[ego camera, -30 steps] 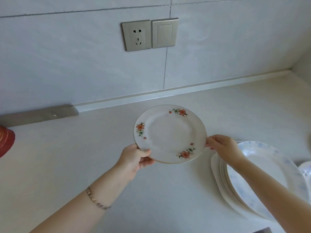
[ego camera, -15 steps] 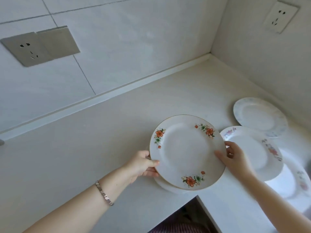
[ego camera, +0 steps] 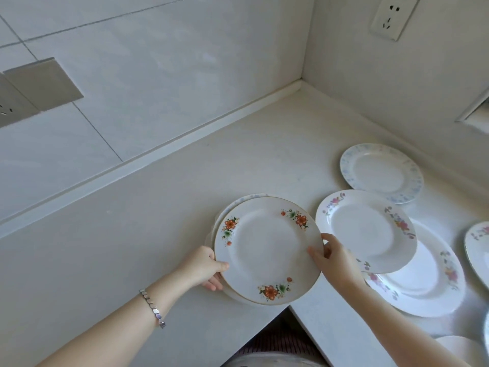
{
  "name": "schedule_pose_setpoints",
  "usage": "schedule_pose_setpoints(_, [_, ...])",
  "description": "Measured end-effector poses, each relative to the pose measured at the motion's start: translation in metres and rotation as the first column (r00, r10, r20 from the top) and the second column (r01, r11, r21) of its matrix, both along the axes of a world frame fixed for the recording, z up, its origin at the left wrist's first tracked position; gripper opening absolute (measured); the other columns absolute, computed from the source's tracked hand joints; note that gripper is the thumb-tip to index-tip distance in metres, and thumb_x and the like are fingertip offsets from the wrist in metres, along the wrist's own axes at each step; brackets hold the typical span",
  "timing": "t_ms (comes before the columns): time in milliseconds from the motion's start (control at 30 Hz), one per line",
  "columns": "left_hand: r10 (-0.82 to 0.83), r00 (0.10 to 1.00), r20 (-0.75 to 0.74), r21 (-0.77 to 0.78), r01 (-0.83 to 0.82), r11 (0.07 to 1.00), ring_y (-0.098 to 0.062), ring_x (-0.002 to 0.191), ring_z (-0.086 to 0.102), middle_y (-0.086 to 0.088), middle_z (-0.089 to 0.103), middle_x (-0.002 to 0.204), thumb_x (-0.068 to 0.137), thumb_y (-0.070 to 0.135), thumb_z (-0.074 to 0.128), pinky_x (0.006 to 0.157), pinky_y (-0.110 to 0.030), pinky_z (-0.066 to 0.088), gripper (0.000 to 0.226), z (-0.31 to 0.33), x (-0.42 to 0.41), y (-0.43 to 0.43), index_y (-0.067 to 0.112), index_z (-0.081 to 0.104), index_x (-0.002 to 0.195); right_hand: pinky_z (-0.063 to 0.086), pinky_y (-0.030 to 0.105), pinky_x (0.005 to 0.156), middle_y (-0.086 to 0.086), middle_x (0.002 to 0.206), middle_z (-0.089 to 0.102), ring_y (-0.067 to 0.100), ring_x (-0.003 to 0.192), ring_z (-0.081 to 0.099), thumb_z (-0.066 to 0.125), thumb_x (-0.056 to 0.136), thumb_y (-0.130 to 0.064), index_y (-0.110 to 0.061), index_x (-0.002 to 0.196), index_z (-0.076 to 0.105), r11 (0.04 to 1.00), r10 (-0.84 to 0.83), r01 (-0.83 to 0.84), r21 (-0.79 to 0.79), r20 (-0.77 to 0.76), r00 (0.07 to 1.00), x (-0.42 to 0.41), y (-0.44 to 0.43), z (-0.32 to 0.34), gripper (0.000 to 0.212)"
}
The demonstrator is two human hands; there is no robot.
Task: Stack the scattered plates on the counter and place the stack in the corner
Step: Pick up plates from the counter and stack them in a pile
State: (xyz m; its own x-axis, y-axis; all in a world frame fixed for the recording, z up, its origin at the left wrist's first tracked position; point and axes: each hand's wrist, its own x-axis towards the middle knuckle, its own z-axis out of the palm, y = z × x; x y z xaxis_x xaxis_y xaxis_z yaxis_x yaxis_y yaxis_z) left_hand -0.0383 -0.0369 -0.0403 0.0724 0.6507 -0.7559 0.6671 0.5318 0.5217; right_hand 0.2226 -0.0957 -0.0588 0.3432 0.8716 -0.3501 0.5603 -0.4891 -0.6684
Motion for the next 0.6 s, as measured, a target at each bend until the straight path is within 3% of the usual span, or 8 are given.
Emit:
schedule_pose_setpoints(67, [-0.029, 0.997, -0.066, 0.014, 0.029, 0.999, -0.011, 0.037, 0.060, -0.012, 0.058, 0.065, 0.089, 0.013, 0.057, 0.036, -0.021, 0.047, 0.030, 0.002, -0.001, 0.002, 0.010, 0.035, 0.069, 0.038, 0.025, 0.054, -0.002, 0.073, 0.059, 0.015, 0.069, 0.056, 0.055, 0.088, -0.030, -0.017, 0.120, 0.052, 0.999, 0.032, -0.031, -0.023, 0.061, 0.998, -0.004, 0.002, 0.000, 0.035])
schedule_pose_setpoints(167, [-0.080, 0.973, -0.218, 0.132, 0.110, 0.985, -0.018, 0.048, 0.061, -0.006, 0.062, 0.063, 0.085, 0.026, 0.056, 0.051, -0.025, 0.047, 0.029, 0.003, -0.005, 0.001, 0.015, 0.035, 0.070, 0.038, 0.026, 0.053, 0.000, 0.080, 0.059, 0.018, 0.074, 0.056, 0.053, 0.088, -0.033, -0.018, 0.120, 0.050, 0.999, 0.026, -0.021, -0.050, 0.101, 0.995, -0.011, 0.003, -0.001, 0.036])
schedule_pose_setpoints(267, [-0.045, 0.951, -0.305, 0.299, 0.140, 0.944, -0.022, 0.067, 0.055, -0.002, 0.059, 0.076, 0.085, 0.036, 0.053, 0.058, -0.029, 0.037, 0.025, -0.003, -0.005, 0.001, 0.015, 0.040, 0.083, 0.045, 0.032, 0.084, 0.007, 0.117, 0.053, 0.022, 0.107, 0.051, 0.055, 0.087, -0.030, -0.016, 0.131, 0.045, 0.998, -0.057, 0.057, 0.000, 0.057, 0.997, -0.020, 0.006, -0.008, 0.047])
schedule_pose_setpoints(333, [0.102, 0.986, -0.129, 0.389, -0.044, 0.920, -0.024, 0.081, 0.053, -0.004, 0.056, 0.091, 0.090, 0.037, 0.048, 0.061, -0.030, 0.037, 0.025, -0.011, 0.001, 0.004, 0.013, 0.043, 0.093, 0.035, 0.039, 0.106, 0.008, 0.139, 0.036, 0.023, 0.130, 0.035, 0.055, 0.087, -0.027, -0.017, 0.144, 0.030, 0.987, -0.157, 0.159, 0.011, -0.103, 0.982, -0.024, 0.010, -0.013, 0.062])
schedule_pose_setpoints(400, [0.272, 0.952, 0.143, 0.329, -0.305, 0.894, -0.023, 0.097, 0.054, -0.004, 0.056, 0.104, 0.094, 0.038, 0.037, 0.075, -0.030, 0.044, 0.029, -0.018, 0.013, 0.009, 0.013, 0.049, 0.105, 0.031, 0.042, 0.112, 0.003, 0.150, 0.028, 0.021, 0.138, 0.030, 0.053, 0.089, -0.032, -0.023, 0.148, 0.020, 0.963, -0.265, 0.268, -0.038, -0.334, 0.905, -0.028, 0.016, -0.015, 0.069])
schedule_pose_setpoints(500, [0.519, 0.810, 0.271, 0.106, -0.561, 0.821, -0.022, 0.122, 0.049, -0.002, 0.052, 0.131, 0.096, 0.045, 0.022, 0.106, -0.039, 0.038, 0.051, -0.026, 0.028, 0.012, 0.017, 0.043, 0.133, 0.046, 0.037, 0.095, 0.001, 0.138, 0.049, 0.019, 0.116, 0.052, 0.048, 0.092, -0.038, -0.028, 0.142, 0.034, 0.905, -0.398, 0.403, -0.135, -0.602, 0.692, -0.032, 0.023, -0.015, 0.053])
schedule_pose_setpoints(567, [0.606, 0.740, 0.292, 0.006, -0.635, 0.772, -0.021, 0.120, 0.052, -0.002, 0.058, 0.127, 0.096, 0.051, 0.020, 0.105, -0.037, 0.040, 0.056, -0.030, 0.030, 0.012, 0.019, 0.050, 0.130, 0.048, 0.034, 0.083, 0.001, 0.122, 0.058, 0.018, 0.102, 0.057, 0.045, 0.093, -0.035, -0.029, 0.136, 0.043, 0.879, -0.434, 0.449, -0.161, -0.659, 0.615, -0.035, 0.024, -0.013, 0.043])
schedule_pose_setpoints(600, [0.630, 0.710, 0.314, -0.035, -0.655, 0.755, -0.020, 0.109, 0.056, -0.002, 0.063, 0.114, 0.097, 0.051, 0.020, 0.096, -0.033, 0.044, 0.055, -0.027, 0.031, 0.011, 0.019, 0.058, 0.119, 0.049, 0.035, 0.083, 0.001, 0.120, 0.059, 0.019, 0.101, 0.058, 0.045, 0.093, -0.035, -0.030, 0.135, 0.044, 0.872, -0.443, 0.461, -0.162, -0.660, 0.607, -0.036, 0.024, -0.014, 0.042])
